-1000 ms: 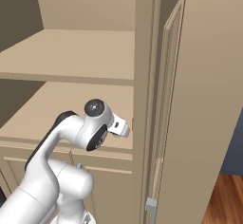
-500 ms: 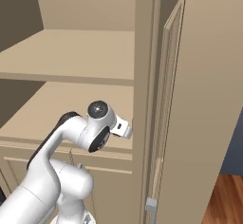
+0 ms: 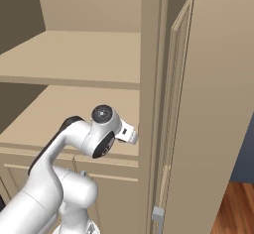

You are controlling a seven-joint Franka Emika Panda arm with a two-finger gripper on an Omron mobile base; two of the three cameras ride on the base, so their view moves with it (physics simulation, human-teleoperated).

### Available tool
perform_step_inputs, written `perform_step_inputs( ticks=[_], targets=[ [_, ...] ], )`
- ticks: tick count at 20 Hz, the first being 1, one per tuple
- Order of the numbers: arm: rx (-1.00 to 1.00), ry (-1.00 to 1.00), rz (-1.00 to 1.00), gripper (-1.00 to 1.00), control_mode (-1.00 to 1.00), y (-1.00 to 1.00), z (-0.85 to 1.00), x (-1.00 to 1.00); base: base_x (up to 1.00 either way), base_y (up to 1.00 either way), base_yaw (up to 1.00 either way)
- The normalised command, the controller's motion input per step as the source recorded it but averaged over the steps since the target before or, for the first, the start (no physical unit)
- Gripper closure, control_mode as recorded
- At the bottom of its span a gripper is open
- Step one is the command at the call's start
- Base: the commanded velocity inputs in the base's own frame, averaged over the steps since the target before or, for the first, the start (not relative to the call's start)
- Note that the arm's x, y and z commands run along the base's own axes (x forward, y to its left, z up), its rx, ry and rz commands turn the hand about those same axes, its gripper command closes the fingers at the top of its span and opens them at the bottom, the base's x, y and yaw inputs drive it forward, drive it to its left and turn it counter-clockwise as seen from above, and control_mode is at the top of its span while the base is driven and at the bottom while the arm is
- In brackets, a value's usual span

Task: Collect the paprika, ketchup, and shaker from the cabinet and place them next to the stove.

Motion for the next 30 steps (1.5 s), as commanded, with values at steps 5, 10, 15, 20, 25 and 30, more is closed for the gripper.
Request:
perform_step_inputs(
  ticks=[5, 10, 15, 20, 25, 30],
  targets=[
    [0.0, 0.0, 0.0, -1.0, -1.0, 0.0, 0.0, 0.04, 0.0, 0.0, 0.0],
    [0.0, 0.0, 0.0, -1.0, -1.0, 0.0, 0.0, 0.1, 0.0, 0.0, 0.0],
    [0.0, 0.0, 0.0, -1.0, -1.0, 0.0, 0.0, 0.11, 0.0, 0.0, 0.0],
    [0.0, 0.0, 0.0, -1.0, -1.0, 0.0, 0.0, 0.15, 0.0, 0.0, 0.0],
    [0.0, 0.0, 0.0, -1.0, -1.0, 0.0, -0.01, 0.14, 0.0, 0.0, 0.0],
    [0.0, 0.0, 0.0, -1.0, -1.0, 0.0, -0.06, 0.12, 0.0, 0.0, 0.0]
  ],
)
